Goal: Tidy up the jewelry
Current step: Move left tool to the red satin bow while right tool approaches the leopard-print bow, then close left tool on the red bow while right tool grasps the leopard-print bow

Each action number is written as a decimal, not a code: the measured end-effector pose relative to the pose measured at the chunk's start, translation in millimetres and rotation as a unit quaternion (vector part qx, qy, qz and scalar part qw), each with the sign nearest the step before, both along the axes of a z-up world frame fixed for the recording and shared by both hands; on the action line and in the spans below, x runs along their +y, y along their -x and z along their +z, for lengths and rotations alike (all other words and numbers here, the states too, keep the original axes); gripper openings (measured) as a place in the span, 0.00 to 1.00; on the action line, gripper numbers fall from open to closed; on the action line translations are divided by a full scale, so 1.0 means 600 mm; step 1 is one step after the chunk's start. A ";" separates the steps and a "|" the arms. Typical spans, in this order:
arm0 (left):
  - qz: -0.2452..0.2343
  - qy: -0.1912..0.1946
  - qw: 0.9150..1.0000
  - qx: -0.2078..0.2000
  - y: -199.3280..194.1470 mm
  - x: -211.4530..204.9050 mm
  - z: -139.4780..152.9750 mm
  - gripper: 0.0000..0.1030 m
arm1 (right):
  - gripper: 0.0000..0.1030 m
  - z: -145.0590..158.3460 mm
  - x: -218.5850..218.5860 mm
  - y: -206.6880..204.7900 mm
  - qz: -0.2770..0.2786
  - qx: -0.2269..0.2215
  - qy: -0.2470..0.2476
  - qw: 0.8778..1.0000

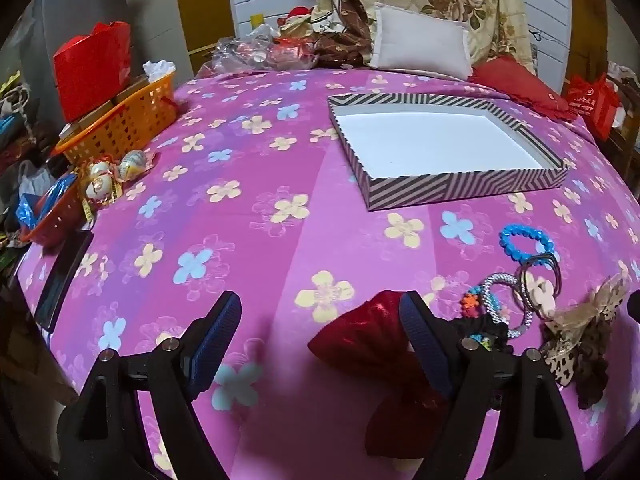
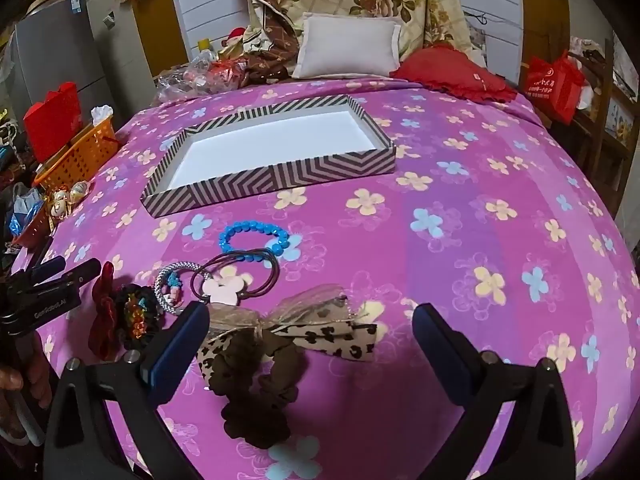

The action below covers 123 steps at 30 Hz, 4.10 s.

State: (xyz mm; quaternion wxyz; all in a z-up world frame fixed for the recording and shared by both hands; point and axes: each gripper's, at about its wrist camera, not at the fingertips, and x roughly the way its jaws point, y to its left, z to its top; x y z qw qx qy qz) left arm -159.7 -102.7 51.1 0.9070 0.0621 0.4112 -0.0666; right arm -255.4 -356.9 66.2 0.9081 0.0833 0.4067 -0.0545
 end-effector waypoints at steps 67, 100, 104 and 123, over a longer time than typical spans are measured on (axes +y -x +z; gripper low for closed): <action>-0.028 0.075 0.994 0.071 0.028 0.038 -0.019 0.56 | 1.00 -0.042 0.004 0.005 0.032 0.044 -0.011 0.998; -0.030 0.101 0.990 0.089 0.027 0.038 -0.024 0.56 | 1.00 -0.055 0.014 -0.005 0.041 0.056 -0.006 0.998; -0.039 0.105 0.990 0.089 0.025 0.028 -0.024 0.56 | 1.00 -0.062 0.022 -0.011 0.051 0.059 0.002 0.997; -0.083 0.121 0.984 0.106 0.028 0.014 -0.036 0.00 | 0.37 -0.081 0.031 -0.021 0.091 0.040 -0.020 0.995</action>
